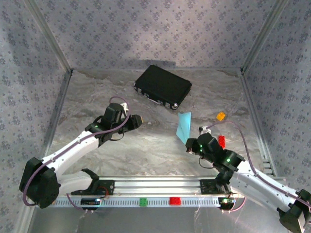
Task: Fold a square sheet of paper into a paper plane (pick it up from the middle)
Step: Turn over the paper at the center of the table.
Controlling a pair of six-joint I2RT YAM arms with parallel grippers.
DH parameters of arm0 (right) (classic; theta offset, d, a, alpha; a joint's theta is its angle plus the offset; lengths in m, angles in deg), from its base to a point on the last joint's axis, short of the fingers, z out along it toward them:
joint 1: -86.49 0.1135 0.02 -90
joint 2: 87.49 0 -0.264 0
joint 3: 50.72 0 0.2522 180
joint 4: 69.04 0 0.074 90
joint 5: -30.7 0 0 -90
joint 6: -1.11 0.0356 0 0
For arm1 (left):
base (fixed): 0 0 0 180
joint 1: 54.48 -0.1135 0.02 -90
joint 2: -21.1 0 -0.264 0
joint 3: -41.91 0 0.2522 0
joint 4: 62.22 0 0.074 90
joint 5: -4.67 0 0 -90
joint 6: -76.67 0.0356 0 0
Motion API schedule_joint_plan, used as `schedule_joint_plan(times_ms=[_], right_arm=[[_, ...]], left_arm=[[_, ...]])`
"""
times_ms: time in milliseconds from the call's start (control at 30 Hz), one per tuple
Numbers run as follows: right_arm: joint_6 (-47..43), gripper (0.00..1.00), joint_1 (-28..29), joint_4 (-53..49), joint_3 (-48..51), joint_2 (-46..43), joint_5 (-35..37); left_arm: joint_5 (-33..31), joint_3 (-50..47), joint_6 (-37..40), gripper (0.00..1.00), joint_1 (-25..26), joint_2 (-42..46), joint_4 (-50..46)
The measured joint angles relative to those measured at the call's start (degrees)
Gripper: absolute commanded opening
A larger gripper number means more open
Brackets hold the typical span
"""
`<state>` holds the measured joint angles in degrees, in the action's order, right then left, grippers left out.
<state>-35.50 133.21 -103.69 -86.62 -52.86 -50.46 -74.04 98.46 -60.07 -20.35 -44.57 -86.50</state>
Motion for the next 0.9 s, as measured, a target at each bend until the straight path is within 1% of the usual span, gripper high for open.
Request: schedule_joint_plan(times_ms=[133, 300, 400, 467, 567, 700, 733, 800, 900], right_arm=[[-0.3, 0.03, 1.2, -3.2, -1.6, -0.3, 0.5], [-2.0, 0.03, 2.5, -7.3, -5.9, 0.8, 2.8], [-3.3, 0.02, 3.6, -10.3, -9.8, 3.3, 5.2], [-4.2, 0.02, 4.7, -13.1, -12.9, 5.3, 7.5], [-5.1, 0.02, 8.0, -15.8, -15.1, 7.4, 12.2], [-5.5, 0.02, 12.8, -18.4, -15.1, 9.7, 17.2], [-5.2, 0.02, 14.0, -19.2, -15.1, 10.8, 18.5], [-4.6, 0.01, 16.4, -21.3, -15.3, 13.3, 21.0], [-3.1, 0.01, 19.7, -25.7, -16.6, 17.6, 24.7]], left_arm=[[0.0, -0.1, 0.0, 0.37, 0.0, 1.2, -0.4], [0.8, -0.8, 0.7, 0.37, 0.0, 3.8, -0.8], [1.1, -0.8, 1.5, 0.37, -0.1, 4.3, -3.2], [1.3, -0.3, 2.3, 0.37, -0.4, 4.2, -6.8], [1.3, 0.5, 4.0, 0.37, -0.8, 4.1, -11.3], [1.4, 0.5, 4.8, 0.38, -1.5, 4.2, -14.4], [1.4, 0.5, 4.8, 0.39, -1.9, 4.5, -15.3], [1.3, 0.1, 5.0, 0.42, -2.7, 5.6, -15.8], [1.3, -1.5, 4.6, 0.42, -4.5, 7.5, -14.8]])
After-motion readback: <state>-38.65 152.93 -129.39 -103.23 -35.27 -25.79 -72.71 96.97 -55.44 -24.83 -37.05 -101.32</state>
